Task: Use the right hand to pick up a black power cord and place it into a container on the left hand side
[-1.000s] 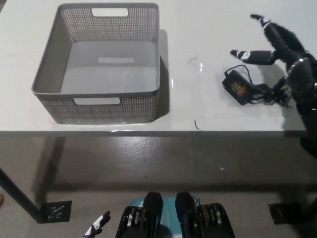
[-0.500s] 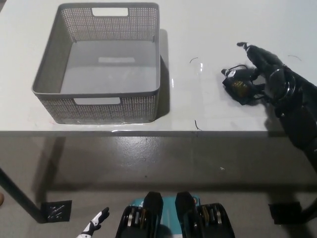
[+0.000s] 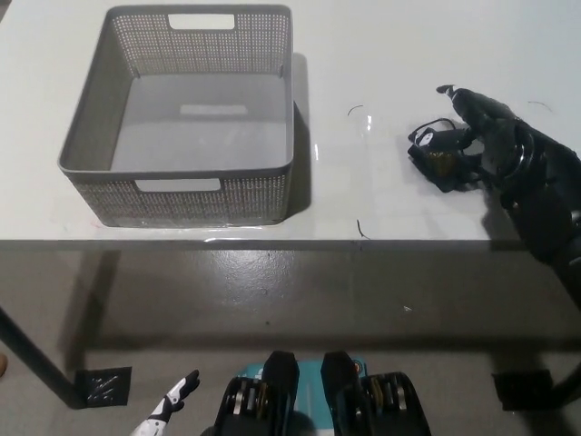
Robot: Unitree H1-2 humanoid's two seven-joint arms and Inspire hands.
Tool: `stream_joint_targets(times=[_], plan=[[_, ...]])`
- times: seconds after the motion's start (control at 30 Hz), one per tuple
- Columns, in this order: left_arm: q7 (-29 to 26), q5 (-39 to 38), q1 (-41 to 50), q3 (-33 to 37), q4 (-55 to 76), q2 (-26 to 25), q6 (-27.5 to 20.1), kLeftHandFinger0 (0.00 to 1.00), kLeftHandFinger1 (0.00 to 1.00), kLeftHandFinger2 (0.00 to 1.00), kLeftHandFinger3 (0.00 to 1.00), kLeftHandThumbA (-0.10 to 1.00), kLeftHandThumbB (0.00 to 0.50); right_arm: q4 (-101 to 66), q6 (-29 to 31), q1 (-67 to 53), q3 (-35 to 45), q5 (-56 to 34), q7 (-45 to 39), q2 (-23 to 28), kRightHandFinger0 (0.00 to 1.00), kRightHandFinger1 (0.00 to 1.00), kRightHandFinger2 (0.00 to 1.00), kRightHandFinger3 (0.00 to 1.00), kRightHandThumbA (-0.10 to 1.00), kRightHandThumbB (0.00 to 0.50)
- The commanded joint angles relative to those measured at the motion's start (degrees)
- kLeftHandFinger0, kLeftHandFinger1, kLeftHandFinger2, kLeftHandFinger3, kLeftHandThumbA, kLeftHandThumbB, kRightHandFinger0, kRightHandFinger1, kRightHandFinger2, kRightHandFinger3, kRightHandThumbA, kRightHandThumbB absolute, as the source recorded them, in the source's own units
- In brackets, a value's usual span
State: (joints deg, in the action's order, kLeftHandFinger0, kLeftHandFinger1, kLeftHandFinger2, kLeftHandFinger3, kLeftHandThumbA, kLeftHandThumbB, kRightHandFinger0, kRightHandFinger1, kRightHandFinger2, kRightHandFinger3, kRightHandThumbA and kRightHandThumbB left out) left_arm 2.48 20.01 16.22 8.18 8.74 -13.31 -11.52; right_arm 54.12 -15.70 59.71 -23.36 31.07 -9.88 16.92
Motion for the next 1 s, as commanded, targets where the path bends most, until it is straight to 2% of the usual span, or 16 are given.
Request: stream_joint_targets(times=[0.0, 0.5, 0.73, 0.87, 0.93, 0.97], plan=[[0.1, -0.1, -0.8, -0.8, 1.8, -1.0, -1.2, 1.00, 1.00, 1.00, 1.00, 0.91, 0.219, 0.8, -0.1, 4.3, -0.4, 0.7, -0.4, 0.7, 1.00, 1.00, 1.00, 1.00, 0.74, 0.500], [0.6, -0.8, -1.7, -1.5, 2.5, -1.5, -0.6, 1.00, 1.00, 1.00, 1.00, 0.92, 0.222, 16.0, 4.6, 7.5, -0.9, -0.3, 2.9, -3.6, 1.00, 1.00, 1.00, 1.00, 0.74, 0.500], [1.0, -1.2, -2.3, -1.7, 2.6, -1.5, -0.5, 1.00, 1.00, 1.00, 1.00, 0.91, 0.220, 23.9, 7.5, 6.2, -1.4, -0.4, 5.9, -6.2, 1.00, 1.00, 1.00, 1.00, 0.77, 0.500], [1.2, -1.3, -3.1, -2.3, 2.8, -1.8, -0.2, 1.00, 1.00, 1.00, 1.00, 0.91, 0.217, 25.6, 7.9, 5.8, -1.1, -1.0, 6.4, -7.3, 1.00, 1.00, 1.00, 1.00, 0.75, 0.500], [1.4, -1.4, -3.2, -2.4, 2.9, -1.8, -0.2, 1.00, 1.00, 1.00, 1.00, 0.93, 0.231, 25.9, 7.9, 5.2, -1.1, -1.1, 7.0, -7.7, 1.00, 1.00, 1.00, 1.00, 0.74, 0.500], [1.5, -1.4, -3.2, -2.5, 3.0, -1.8, 0.0, 1.00, 1.00, 1.00, 1.00, 0.93, 0.231, 26.0, 7.9, 4.8, -0.9, -1.2, 8.1, -7.8, 1.00, 1.00, 1.00, 1.00, 0.69, 0.500]])
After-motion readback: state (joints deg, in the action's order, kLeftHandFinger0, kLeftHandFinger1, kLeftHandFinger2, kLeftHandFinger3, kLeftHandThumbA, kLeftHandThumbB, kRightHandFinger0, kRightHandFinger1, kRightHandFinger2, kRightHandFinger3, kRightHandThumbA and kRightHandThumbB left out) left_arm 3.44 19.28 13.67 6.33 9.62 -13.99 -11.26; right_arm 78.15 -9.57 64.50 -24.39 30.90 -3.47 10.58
